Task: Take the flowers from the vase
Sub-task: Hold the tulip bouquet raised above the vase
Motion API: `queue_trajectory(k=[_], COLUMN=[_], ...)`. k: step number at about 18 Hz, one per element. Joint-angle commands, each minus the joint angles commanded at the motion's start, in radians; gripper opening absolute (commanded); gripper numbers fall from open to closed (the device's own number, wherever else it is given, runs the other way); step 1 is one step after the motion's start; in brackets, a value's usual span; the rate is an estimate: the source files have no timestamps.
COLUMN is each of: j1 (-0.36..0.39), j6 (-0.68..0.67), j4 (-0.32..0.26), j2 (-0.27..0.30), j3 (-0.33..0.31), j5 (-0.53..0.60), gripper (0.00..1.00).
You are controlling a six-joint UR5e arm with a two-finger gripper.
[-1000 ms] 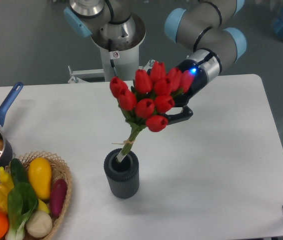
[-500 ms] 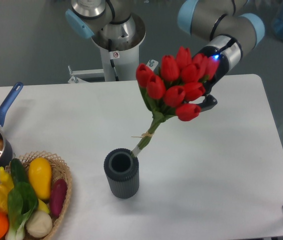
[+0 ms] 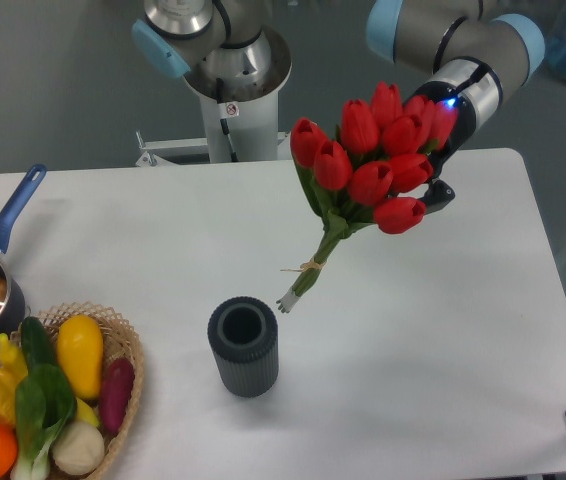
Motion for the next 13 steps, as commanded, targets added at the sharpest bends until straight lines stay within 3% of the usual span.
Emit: queue_trajectory(k=[13], j1=[0.003], j6=[0.003], j4=[0.002], j2=[0.006], j3=[-0.005], j5=[0.006], gripper=[0.42])
